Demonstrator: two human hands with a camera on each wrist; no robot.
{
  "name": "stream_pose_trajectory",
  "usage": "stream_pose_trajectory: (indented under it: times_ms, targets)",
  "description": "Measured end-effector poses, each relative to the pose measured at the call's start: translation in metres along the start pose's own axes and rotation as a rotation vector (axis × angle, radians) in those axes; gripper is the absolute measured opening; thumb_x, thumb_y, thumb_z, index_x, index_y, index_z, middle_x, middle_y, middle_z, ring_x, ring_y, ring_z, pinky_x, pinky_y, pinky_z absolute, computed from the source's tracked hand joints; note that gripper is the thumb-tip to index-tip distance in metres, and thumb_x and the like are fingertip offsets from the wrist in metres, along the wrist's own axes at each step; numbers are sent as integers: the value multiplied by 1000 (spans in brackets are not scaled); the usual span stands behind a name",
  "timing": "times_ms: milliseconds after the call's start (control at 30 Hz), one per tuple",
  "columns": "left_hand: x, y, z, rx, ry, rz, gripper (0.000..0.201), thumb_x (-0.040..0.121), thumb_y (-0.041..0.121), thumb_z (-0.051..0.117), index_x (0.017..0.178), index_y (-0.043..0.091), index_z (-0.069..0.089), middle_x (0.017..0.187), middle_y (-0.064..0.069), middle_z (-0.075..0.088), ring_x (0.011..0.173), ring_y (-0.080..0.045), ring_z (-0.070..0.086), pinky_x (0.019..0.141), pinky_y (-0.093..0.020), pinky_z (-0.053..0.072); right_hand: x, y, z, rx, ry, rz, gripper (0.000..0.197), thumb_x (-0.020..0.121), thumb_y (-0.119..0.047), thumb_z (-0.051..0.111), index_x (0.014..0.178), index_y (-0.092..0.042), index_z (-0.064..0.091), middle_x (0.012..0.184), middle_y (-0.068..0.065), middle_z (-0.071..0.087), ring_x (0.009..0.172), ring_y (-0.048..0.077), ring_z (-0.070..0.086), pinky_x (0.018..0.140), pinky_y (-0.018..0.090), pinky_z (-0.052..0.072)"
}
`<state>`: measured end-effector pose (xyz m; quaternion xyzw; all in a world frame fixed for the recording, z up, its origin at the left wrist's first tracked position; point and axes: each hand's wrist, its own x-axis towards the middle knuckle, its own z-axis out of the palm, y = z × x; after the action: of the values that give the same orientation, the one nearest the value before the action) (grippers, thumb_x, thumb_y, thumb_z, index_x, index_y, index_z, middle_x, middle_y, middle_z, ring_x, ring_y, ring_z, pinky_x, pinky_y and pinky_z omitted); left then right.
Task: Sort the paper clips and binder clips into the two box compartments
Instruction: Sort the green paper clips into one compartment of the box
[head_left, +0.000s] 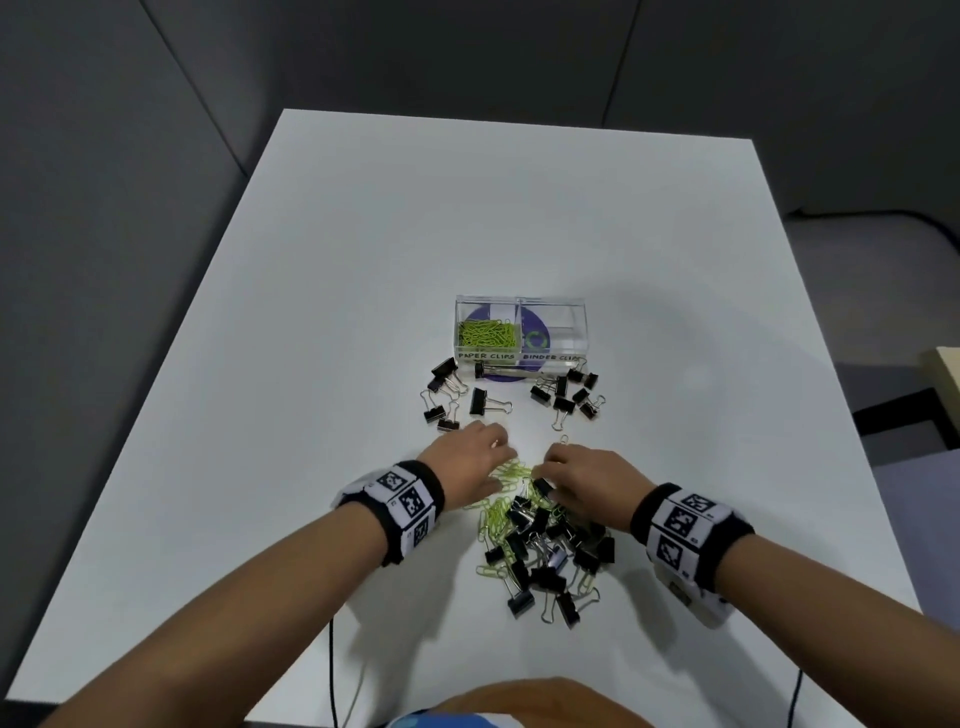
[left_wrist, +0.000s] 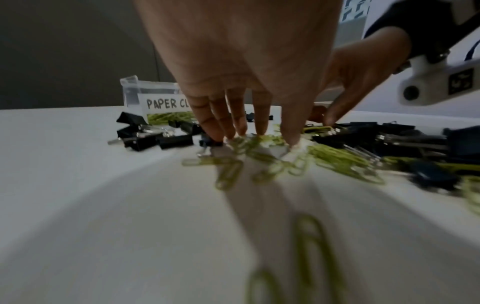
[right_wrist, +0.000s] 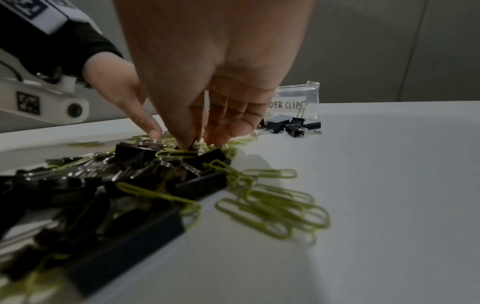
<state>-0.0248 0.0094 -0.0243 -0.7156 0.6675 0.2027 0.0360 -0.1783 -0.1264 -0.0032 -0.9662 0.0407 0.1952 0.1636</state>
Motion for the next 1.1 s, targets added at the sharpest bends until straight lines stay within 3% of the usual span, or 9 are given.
stream_pose_trajectory:
  times_ms: [167,300,433,533,600,667,800,900,1100]
  targets:
    - [-17,11,14,-36,52,-17,49,91,-1,49,138,10,42,138,-13,43,126,-29,41,96,-38,45,0,-5,6,51,32,44,20,92,-18,50,111,-13,51,112,3,56,98,21,55,78,33,49]
    - [-29,3,19,-42,68,68,49,81,-11,57,127,6,55,126,-17,55,114,-34,54,84,-39,52,-1,-8,4,119,13,63,11,89,-11,49,100,-11,51,102,3,59,90,21,54,72,29,41]
    - [-41,-10,23,14,191,148,55,55,4,86,107,13,70,99,-5,71,84,-17,70,65,-21,56,-3,-7,-7,161,-12,69,11,87,-13,49,88,-20,40,87,-5,49,76,16,46,60,23,33]
    - [-61,-22,12,-47,271,100,25,79,31,62,96,15,71,90,-2,69,73,-16,69,57,-19,53,-1,-4,-25,134,-9,92,11,89,-20,48,99,-19,46,92,-9,47,75,16,50,62,21,39]
    - [-74,-31,7,-127,133,-3,42,86,47,47,109,16,63,105,-3,62,87,-20,65,65,-24,51,6,1,-37,96,9,119,22,91,-21,48,112,-17,49,99,-7,49,78,14,51,68,23,40]
    - [-86,-36,3,-116,-24,-110,51,85,50,54,124,17,50,122,-1,49,106,-19,54,79,-27,46,18,7,-46,83,84,149,24,92,-18,46,114,-14,52,109,0,55,79,14,50,68,23,41]
    - [-102,-37,5,-136,-193,-214,58,82,44,62,129,18,41,129,1,43,114,-19,48,85,-28,42,46,16,-51,153,210,246,20,94,-20,47,109,-10,55,110,10,57,87,25,57,70,27,41]
    - [-105,-37,12,-182,-210,-243,53,88,36,57,133,17,37,130,-2,42,111,-21,50,84,-28,41,59,22,-47,178,205,317,22,94,-19,48,112,-8,54,115,13,57,96,30,57,77,33,44]
    - [-86,-25,14,-359,-7,-325,34,96,24,48,127,12,44,119,-6,52,97,-18,52,84,-23,39,57,20,-35,120,231,345,34,93,-21,50,126,-14,49,125,7,51,108,28,55,83,38,47]
